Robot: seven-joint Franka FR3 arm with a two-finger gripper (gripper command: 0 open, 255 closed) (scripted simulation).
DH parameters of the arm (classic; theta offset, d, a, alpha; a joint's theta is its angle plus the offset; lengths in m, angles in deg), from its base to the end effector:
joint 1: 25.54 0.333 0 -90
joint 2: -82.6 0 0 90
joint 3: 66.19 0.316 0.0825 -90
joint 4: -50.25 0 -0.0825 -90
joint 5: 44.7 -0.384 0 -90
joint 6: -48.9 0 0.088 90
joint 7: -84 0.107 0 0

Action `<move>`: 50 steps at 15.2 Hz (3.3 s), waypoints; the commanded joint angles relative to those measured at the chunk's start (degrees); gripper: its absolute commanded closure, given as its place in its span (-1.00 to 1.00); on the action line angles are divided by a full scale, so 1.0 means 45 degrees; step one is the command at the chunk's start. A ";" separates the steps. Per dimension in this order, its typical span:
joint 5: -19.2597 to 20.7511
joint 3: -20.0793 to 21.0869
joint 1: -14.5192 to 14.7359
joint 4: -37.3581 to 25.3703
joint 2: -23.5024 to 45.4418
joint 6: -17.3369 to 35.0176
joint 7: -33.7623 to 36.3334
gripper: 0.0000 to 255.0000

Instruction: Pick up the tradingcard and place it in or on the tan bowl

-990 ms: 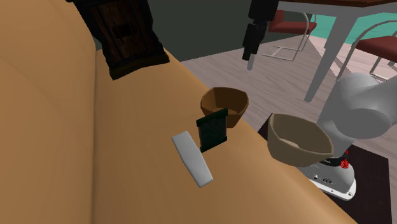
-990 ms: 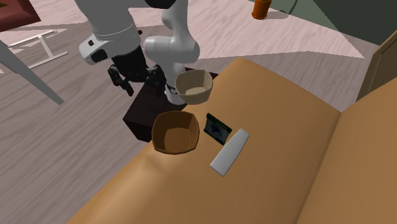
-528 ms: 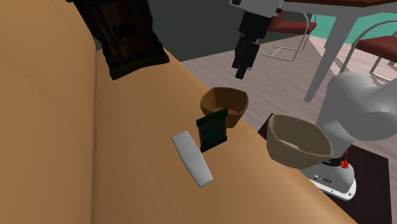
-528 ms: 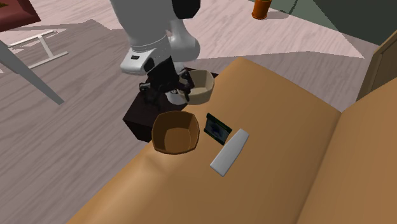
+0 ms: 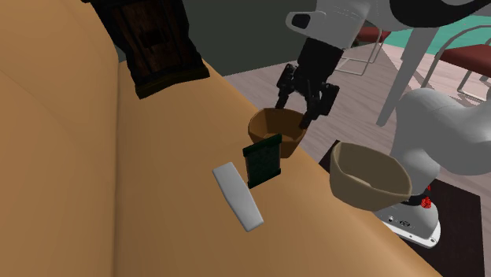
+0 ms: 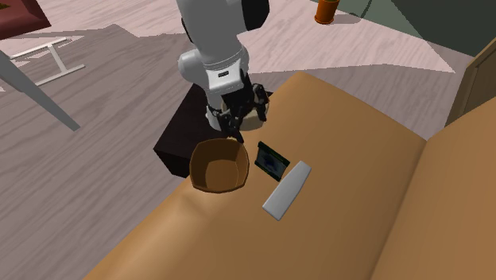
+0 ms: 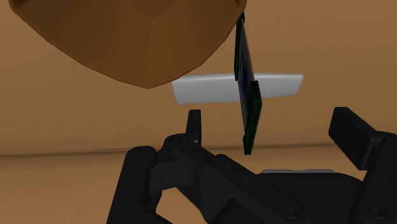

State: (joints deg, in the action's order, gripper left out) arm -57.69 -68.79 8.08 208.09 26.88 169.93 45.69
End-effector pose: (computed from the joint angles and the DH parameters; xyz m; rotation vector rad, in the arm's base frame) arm 0.2489 0.1610 0.5078 -2.4170 -1.5468 -0.4941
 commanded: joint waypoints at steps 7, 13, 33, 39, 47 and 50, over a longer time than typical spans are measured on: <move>-0.0363 0.0154 0.0434 0.0849 0.0737 0.1700 -0.0365 -1.00; -0.0364 0.0154 0.0433 0.0849 0.0737 0.1700 -0.0365 -1.00; -0.0141 0.0175 0.0318 -0.0598 0.0580 0.0118 -0.0002 1.00; -0.0026 0.0172 0.0281 -0.1643 0.0639 -0.0852 0.0214 1.00; 0.0096 0.0155 0.0263 -0.3127 0.0878 -0.2074 0.0482 1.00; 0.0135 0.0146 0.0263 -0.3710 0.1009 -0.2517 0.0578 1.00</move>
State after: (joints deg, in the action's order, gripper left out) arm -57.17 -68.04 9.27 192.38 31.12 159.32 48.23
